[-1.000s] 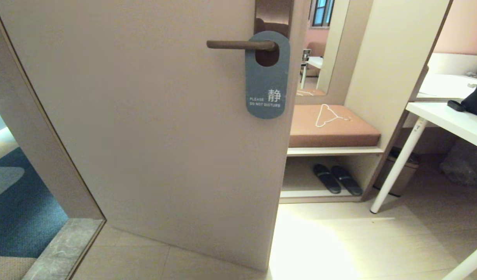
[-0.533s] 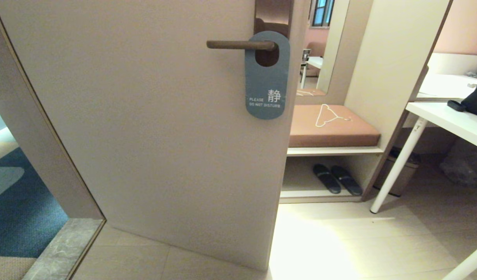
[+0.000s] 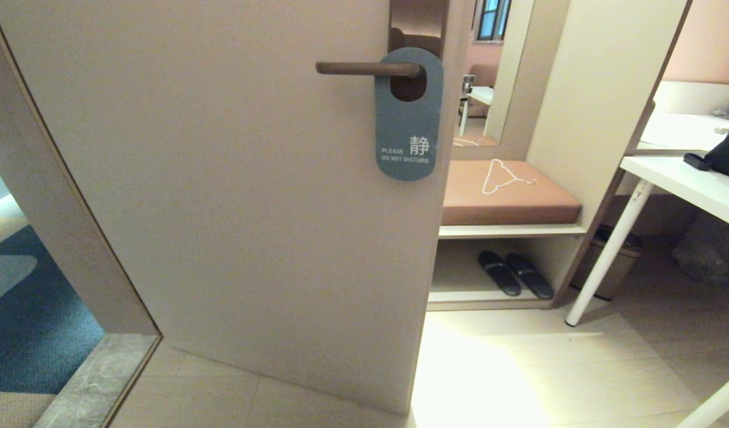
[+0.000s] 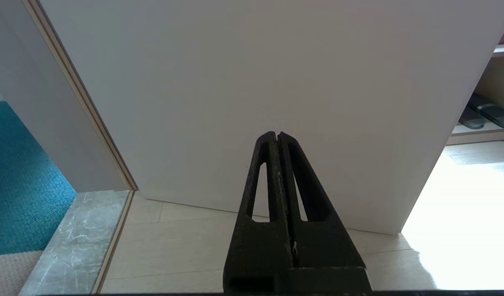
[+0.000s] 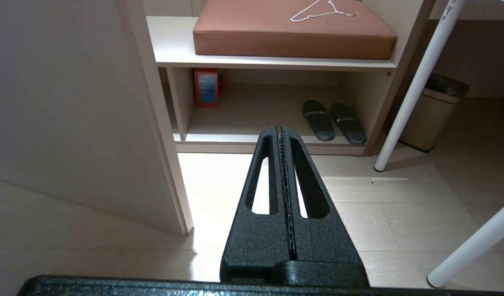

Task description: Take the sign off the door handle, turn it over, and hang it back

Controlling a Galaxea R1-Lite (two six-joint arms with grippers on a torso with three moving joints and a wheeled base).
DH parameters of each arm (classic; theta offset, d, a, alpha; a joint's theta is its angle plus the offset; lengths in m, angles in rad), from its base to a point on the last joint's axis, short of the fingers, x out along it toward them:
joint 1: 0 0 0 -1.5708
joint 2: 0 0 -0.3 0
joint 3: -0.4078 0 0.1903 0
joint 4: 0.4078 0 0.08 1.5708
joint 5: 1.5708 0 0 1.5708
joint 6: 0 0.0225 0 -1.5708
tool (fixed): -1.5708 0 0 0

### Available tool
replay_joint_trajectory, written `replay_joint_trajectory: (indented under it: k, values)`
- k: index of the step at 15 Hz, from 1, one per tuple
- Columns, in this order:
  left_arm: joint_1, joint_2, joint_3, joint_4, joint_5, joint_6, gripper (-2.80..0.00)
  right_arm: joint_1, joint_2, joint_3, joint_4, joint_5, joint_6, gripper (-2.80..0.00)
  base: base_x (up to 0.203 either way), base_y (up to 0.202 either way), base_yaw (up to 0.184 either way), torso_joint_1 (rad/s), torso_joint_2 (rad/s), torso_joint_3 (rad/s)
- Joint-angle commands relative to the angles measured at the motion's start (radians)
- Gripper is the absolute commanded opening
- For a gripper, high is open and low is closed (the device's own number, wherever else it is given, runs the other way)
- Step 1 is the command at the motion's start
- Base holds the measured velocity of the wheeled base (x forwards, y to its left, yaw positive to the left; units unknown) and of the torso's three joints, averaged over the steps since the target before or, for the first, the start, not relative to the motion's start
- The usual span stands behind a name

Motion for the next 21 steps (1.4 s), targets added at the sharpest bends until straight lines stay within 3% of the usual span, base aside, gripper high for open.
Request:
replay_joint_trajectory:
  k: [1,21]
  values:
    - [0.0,0.002,0.0,0.0,0.0,0.0,-2.8,0.0,0.0,0.0,0.0,0.0,0.0,-2.8,0.0,0.0,0.0,0.0,0.0,0.0]
    - [0.0,0.002,0.0,0.0,0.0,0.0,-2.8,0.0,0.0,0.001,-0.001,0.0,-0.001,-2.8,0.0,0.0,0.0,0.0,0.0,0.0]
